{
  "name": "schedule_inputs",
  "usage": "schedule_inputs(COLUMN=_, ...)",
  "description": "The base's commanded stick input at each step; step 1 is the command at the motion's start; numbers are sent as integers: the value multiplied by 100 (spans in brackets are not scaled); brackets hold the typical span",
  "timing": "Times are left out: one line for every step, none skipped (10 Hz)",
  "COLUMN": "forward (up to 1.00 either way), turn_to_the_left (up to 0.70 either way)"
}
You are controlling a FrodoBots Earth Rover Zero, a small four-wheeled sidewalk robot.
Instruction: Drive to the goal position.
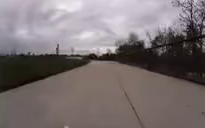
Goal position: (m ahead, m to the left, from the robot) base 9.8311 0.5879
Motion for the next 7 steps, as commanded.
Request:
schedule_inputs(forward=100, turn_to_the_left=0)
schedule_inputs(forward=100, turn_to_the_left=0)
schedule_inputs(forward=100, turn_to_the_left=0)
schedule_inputs(forward=100, turn_to_the_left=0)
schedule_inputs(forward=100, turn_to_the_left=0)
schedule_inputs(forward=100, turn_to_the_left=0)
schedule_inputs(forward=100, turn_to_the_left=0)
